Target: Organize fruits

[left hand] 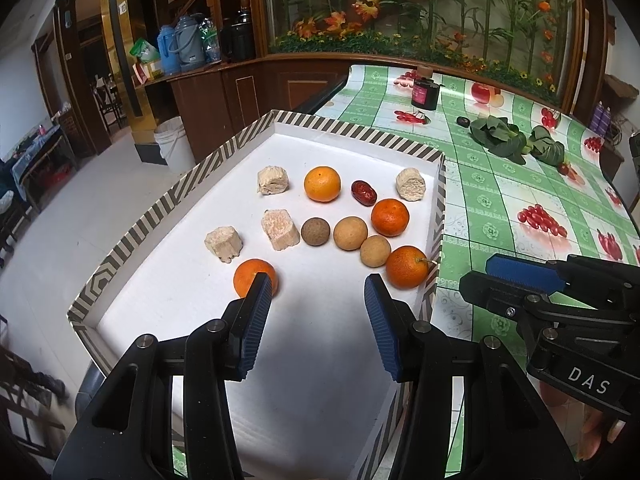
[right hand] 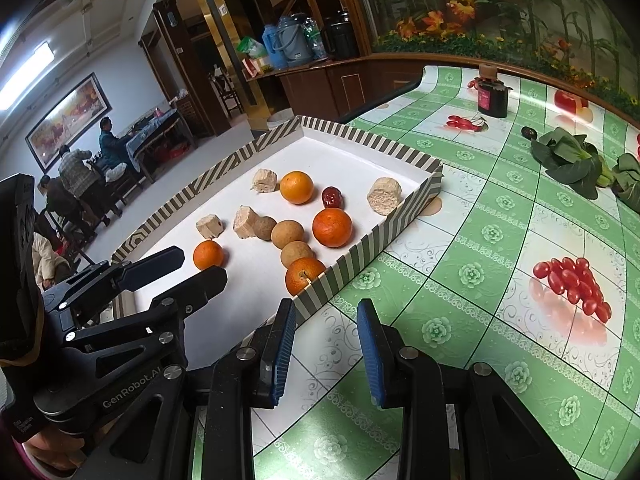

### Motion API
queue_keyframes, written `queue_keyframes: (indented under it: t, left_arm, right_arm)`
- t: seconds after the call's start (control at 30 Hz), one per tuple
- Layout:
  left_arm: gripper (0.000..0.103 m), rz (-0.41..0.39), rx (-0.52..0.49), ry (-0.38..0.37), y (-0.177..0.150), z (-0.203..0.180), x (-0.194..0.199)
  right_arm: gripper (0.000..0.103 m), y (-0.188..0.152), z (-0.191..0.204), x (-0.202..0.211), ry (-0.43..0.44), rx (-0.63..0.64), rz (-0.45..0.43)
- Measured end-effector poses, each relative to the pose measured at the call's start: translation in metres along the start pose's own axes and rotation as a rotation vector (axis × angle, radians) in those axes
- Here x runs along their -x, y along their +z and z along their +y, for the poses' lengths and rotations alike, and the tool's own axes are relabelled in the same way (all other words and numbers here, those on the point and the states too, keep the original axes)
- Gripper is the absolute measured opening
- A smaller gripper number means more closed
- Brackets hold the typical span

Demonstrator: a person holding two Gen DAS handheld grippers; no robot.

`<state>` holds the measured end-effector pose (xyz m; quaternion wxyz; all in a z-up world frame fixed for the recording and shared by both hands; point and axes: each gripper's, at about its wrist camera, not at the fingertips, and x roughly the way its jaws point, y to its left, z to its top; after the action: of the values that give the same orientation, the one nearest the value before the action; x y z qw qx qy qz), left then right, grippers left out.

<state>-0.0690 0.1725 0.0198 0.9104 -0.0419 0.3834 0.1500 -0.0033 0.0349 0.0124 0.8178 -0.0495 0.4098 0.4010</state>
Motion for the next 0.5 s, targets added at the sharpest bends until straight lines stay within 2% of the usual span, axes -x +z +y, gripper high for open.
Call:
queue_keyframes:
  t: [0.23, 0.5]
  left_arm:
    - [0.049, -0.001, 0.002, 0.0, 0.0, 0.0, 0.0]
    - [0.049, -0.039, -0.01, 0.006, 0.005, -0.009, 0.011]
  right_arm:
    - [0.031, 0.0, 0.001, 0.0, 0.0, 0.001, 0.001]
    - [0.03, -0.001, -0.006, 0.004, -0.006, -0.018, -0.004]
